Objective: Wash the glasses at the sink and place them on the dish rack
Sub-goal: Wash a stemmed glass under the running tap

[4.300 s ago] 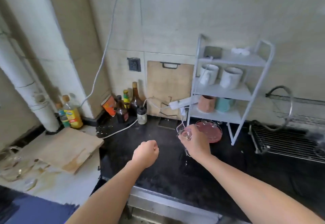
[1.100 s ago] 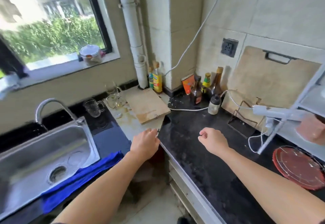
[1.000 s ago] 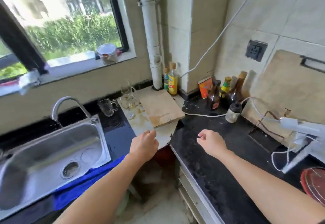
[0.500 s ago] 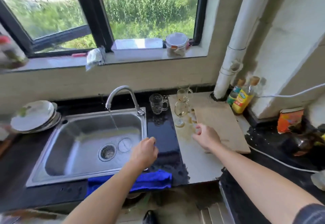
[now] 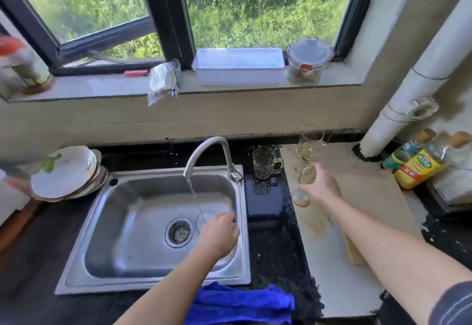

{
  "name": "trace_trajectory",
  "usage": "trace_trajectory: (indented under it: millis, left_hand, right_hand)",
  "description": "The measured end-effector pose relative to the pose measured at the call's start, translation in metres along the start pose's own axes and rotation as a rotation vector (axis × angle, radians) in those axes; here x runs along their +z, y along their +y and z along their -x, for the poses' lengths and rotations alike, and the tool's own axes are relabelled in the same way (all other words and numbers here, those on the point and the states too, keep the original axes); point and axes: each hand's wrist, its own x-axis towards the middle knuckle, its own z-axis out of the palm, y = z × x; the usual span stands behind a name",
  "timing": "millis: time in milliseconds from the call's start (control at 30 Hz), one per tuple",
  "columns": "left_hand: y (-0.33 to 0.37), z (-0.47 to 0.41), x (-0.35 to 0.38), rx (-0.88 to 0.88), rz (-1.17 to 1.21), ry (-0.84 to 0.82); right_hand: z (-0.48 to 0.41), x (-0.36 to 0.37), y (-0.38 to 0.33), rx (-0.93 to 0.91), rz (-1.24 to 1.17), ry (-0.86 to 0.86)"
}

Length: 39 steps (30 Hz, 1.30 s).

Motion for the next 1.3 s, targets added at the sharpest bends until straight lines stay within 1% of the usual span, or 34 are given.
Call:
trace_trajectory:
  millis: [100, 167, 267, 333, 367, 433, 500, 600, 700, 833, 933, 967, 1033, 1100, 1133, 1233, 1267, 1300]
  left_hand:
    - [-0.011, -0.003, 0.004, -0.064, 0.022, -0.012]
    - [-0.019, -0.002, 0.007, -0.142, 0.063, -0.012]
    - [-0.032, 0.002, 0.01, -0.275, 0.134, -0.005]
    - [-0.042, 0.007, 0.011, -0.372, 0.181, -0.007]
    - [-0.047, 0.011, 0.012, -0.423, 0.213, -0.021]
    - [-0.059, 0.018, 0.013, -0.512, 0.293, -0.029]
    - [-0.073, 0.024, 0.012, -0.582, 0.376, -0.017]
    - [-0.098, 0.025, 0.009, -0.654, 0.578, 0.045]
    - [-0.126, 0.016, 0.009, -0.736, 0.886, 0.085]
    - [-0.154, -0.005, 0.01, -0.826, 1.36, 0.071]
    - [-0.17, -0.024, 0.018, -0.842, 1.621, 0.062]
    - [-0.176, -0.03, 0.022, -0.847, 1.669, 0.065]
    - [-0.187, -0.039, 0.027, -0.858, 1.689, 0.077]
    - [-0.194, -0.045, 0.025, -0.852, 1.645, 0.027]
    - [-0.196, -0.046, 0.024, -0.843, 1.625, -0.026]
    - [-0.199, -0.043, 0.018, -0.79, 1.534, -0.257]
    - [-0.2, -0.042, 0.017, -0.796, 1.51, -0.298]
    - [-0.2, -0.042, 0.018, -0.811, 1.531, -0.305]
  right_hand:
    - [0.0, -0.003, -0.007, -0.071, 0.054, 0.038]
    - [0.007, -0.006, -0.021, -0.199, 0.065, 0.049]
    - [0.025, -0.005, -0.057, -0.421, 0.047, -0.045]
    - [0.036, 0.008, -0.082, -0.51, -0.005, -0.15]
    - [0.041, 0.017, -0.093, -0.525, -0.05, -0.211]
    - [0.051, 0.039, -0.113, -0.514, -0.132, -0.314]
    - [0.062, 0.063, -0.132, -0.489, -0.161, -0.394]
    - [0.071, 0.096, -0.157, -0.471, -0.201, -0.477]
    - [0.073, 0.123, -0.179, -0.406, -0.234, -0.499]
    - [0.07, 0.153, -0.198, -0.27, -0.242, -0.463]
    - [0.068, 0.166, -0.21, -0.157, -0.295, -0.47]
    - [0.067, 0.17, -0.212, -0.121, -0.31, -0.473]
    - [0.065, 0.176, -0.212, -0.086, -0.322, -0.487]
    - [0.066, 0.178, -0.211, -0.118, -0.3, -0.506]
    - [0.065, 0.178, -0.21, -0.145, -0.283, -0.526]
    - [0.065, 0.17, -0.212, -0.232, -0.275, -0.613]
    - [0.064, 0.168, -0.214, -0.24, -0.287, -0.649]
    - [0.064, 0.167, -0.216, -0.23, -0.313, -0.68]
